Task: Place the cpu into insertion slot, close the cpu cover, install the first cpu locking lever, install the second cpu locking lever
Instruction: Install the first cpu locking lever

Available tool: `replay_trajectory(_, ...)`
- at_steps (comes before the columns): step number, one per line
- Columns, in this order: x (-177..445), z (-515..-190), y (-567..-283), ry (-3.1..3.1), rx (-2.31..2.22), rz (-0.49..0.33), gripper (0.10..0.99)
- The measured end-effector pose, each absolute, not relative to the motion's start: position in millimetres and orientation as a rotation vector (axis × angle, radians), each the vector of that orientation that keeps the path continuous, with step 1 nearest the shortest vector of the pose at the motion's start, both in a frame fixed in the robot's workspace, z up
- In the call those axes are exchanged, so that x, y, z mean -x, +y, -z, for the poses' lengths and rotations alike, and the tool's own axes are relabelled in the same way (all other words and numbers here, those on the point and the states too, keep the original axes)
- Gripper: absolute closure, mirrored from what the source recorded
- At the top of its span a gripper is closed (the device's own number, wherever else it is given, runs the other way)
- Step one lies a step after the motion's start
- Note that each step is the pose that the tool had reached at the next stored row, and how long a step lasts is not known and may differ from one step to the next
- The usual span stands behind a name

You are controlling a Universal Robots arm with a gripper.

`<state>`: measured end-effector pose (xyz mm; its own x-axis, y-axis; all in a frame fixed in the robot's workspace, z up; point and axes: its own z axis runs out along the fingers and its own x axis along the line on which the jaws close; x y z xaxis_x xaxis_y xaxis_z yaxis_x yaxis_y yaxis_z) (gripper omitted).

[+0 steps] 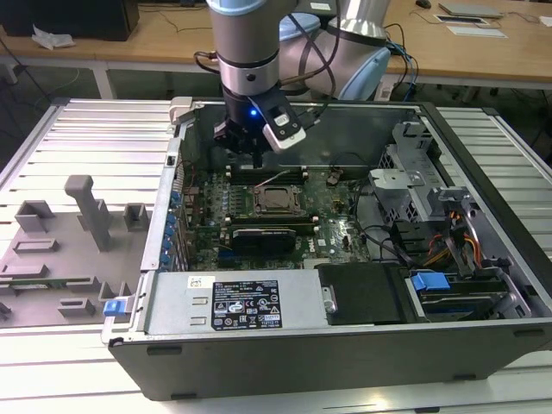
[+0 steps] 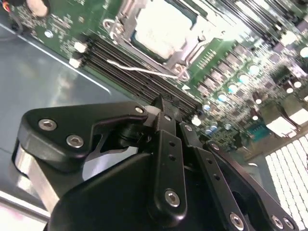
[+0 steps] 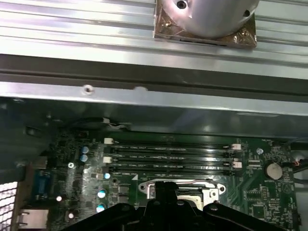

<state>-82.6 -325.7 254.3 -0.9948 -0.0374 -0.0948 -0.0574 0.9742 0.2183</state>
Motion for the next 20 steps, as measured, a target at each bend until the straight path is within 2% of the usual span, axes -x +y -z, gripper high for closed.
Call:
replay_trajectory(10, 79, -253, -326, 2.951, 0.087, -0.332, 0.98)
replay_trajectory(14, 79, -251, -326, 2.943, 0.081, -0.382, 0.98)
replay_trajectory(20, 78, -242, -326, 2.94, 0.061, -0.395, 0.98)
